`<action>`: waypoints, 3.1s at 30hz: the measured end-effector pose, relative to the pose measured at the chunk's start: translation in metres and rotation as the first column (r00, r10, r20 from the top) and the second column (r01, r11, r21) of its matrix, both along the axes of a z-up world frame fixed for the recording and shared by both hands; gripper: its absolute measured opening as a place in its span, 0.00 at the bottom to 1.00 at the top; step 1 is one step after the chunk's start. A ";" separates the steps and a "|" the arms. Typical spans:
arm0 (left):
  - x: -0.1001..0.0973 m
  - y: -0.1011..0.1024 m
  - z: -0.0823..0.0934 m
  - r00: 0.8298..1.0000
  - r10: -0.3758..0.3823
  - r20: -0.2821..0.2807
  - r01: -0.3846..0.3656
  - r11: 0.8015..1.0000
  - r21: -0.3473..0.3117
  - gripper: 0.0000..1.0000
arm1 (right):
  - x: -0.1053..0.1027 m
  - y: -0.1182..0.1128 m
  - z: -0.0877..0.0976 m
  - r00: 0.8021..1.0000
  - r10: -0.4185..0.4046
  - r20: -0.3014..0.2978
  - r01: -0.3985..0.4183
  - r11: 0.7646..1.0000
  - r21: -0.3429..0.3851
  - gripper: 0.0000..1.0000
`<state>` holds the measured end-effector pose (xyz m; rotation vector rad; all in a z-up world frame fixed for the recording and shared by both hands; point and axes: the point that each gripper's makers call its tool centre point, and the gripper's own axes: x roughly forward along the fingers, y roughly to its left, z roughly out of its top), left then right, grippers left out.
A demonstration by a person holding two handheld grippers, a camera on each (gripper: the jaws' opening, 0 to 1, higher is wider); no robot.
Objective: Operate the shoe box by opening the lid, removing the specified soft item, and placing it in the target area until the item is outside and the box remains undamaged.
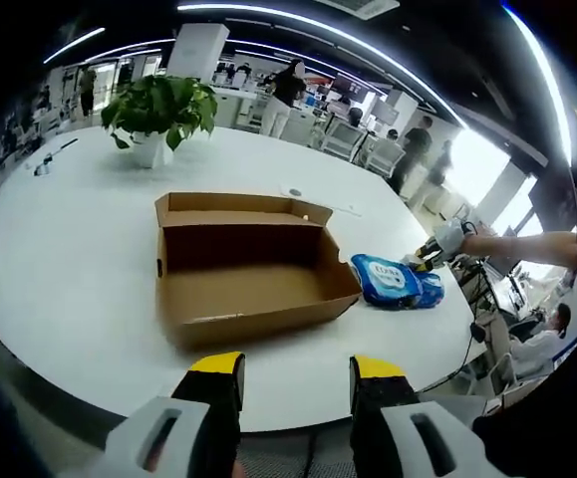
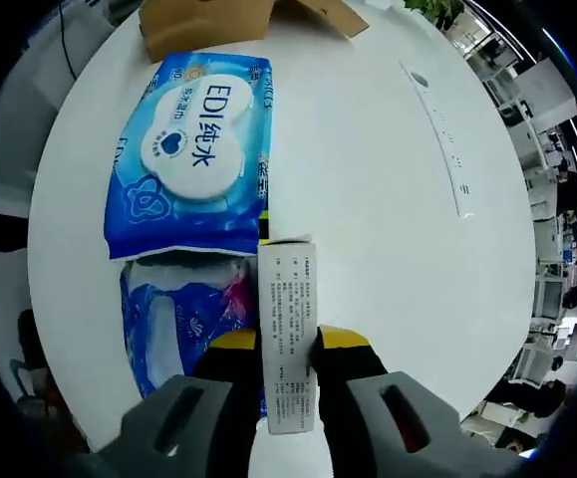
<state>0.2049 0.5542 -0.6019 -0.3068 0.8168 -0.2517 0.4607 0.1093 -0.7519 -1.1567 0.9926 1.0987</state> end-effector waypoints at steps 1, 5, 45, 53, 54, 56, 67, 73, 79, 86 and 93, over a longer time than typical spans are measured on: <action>0.001 0.000 0.000 1.000 -0.001 0.000 0.001 1.000 0.000 0.43 | 0.000 0.000 0.000 1.000 -0.002 0.000 0.002 1.000 0.002 0.18; 0.004 -0.001 -0.001 1.000 -0.011 -0.002 0.011 1.000 0.000 0.43 | 0.004 -0.001 0.002 1.000 -0.008 0.006 0.008 1.000 0.006 0.19; 0.007 0.007 0.004 0.998 -0.048 0.047 0.050 0.998 -0.040 0.42 | -0.005 -0.031 0.039 0.993 -0.062 0.096 0.068 0.996 -0.057 0.26; 0.011 0.006 0.006 0.995 -0.073 0.065 0.077 0.995 -0.063 0.42 | -0.017 -0.039 0.053 0.981 -0.157 0.110 0.161 0.987 -0.027 0.26; 0.011 0.006 0.006 0.995 -0.076 0.066 0.081 0.995 -0.066 0.42 | -0.019 -0.039 0.053 0.980 -0.167 0.108 0.171 0.985 -0.023 0.26; 0.011 0.006 0.006 0.994 -0.083 0.068 0.087 0.994 -0.071 0.42 | -0.022 -0.039 0.056 0.974 -0.197 0.114 0.199 0.980 -0.008 0.26; 0.010 0.017 0.007 0.992 -0.101 0.081 0.108 0.990 -0.088 0.42 | -0.028 -0.036 0.064 0.912 -0.400 0.093 0.390 0.914 0.113 0.27; 0.008 0.023 0.007 0.991 -0.105 0.085 0.114 0.988 -0.103 0.42 | -0.023 -0.017 0.082 0.843 -0.534 0.058 0.506 0.826 0.249 0.28; 0.008 0.029 0.009 0.990 -0.104 0.094 0.115 0.986 -0.117 0.42 | -0.016 0.015 0.098 0.763 -0.645 -0.030 0.603 0.695 0.391 0.30; 0.004 0.041 0.008 0.991 -0.089 0.095 0.101 0.986 -0.131 0.42 | -0.015 0.066 0.108 0.752 -0.652 -0.094 0.605 0.627 0.491 0.32; 0.003 0.048 0.008 0.992 -0.082 0.099 0.095 0.986 -0.138 0.42 | -0.019 0.125 0.120 0.782 -0.613 -0.114 0.563 0.616 0.552 0.34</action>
